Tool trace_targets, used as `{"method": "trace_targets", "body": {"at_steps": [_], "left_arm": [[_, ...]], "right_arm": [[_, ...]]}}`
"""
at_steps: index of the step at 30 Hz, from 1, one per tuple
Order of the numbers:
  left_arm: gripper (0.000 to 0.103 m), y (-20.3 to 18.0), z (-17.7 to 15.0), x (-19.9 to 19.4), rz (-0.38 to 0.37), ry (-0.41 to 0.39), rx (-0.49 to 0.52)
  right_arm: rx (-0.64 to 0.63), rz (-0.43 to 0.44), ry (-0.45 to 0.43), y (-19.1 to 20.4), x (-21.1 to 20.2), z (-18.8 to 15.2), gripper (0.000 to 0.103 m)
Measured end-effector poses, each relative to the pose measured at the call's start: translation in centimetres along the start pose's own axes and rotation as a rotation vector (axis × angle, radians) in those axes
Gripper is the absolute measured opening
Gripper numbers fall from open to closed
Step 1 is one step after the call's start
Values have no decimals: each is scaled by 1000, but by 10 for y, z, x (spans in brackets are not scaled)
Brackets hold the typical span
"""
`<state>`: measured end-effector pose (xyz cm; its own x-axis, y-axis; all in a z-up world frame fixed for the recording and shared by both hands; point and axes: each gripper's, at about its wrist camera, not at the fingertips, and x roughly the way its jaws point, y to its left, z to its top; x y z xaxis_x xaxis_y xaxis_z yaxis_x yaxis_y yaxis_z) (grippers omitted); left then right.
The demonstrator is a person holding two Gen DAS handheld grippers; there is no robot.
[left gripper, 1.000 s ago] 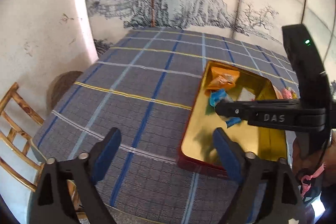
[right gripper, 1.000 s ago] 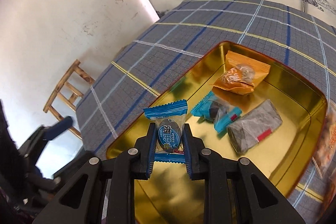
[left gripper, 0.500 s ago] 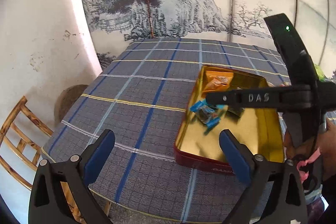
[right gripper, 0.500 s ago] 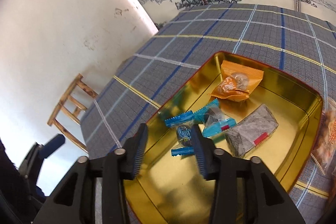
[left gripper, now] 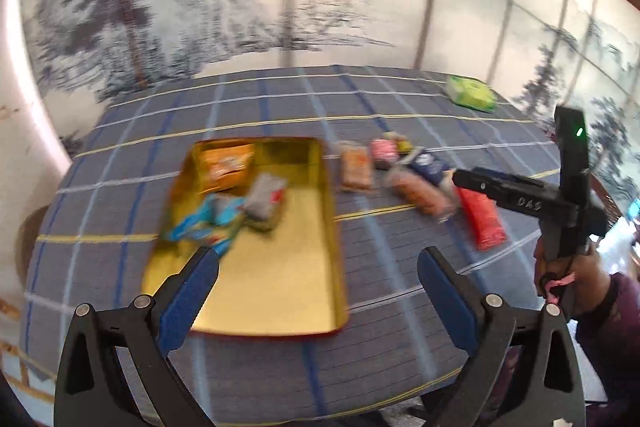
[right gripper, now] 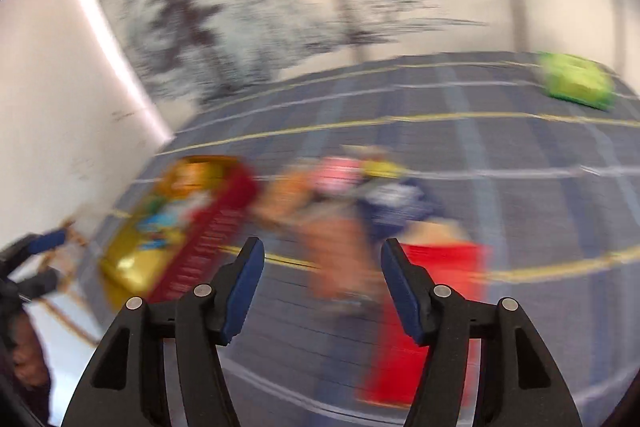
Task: Organize snacks
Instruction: 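Grasp the clear bag of peanut snacks with the left gripper, then carry the peanut bag over the tin while the right gripper grasps the red wafer pack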
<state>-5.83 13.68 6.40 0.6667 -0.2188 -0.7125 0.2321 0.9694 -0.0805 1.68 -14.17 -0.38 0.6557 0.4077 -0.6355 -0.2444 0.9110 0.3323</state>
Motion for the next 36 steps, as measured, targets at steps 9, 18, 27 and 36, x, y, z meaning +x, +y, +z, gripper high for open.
{"method": "trace_targets", "body": {"at_steps": [9, 18, 27, 36], "left_arm": [[89, -53, 68, 115, -218, 260, -232], [69, -76, 77, 202, -105, 441, -328], [61, -87, 75, 239, 13, 492, -351], [33, -106, 55, 224, 107, 435, -181]], "right_arm": [[124, -271, -20, -139, -35, -28, 62], [161, -140, -52, -154, -39, -38, 66], [172, -72, -74, -157, -42, -40, 68], [217, -43, -73, -166, -43, -40, 71]]}}
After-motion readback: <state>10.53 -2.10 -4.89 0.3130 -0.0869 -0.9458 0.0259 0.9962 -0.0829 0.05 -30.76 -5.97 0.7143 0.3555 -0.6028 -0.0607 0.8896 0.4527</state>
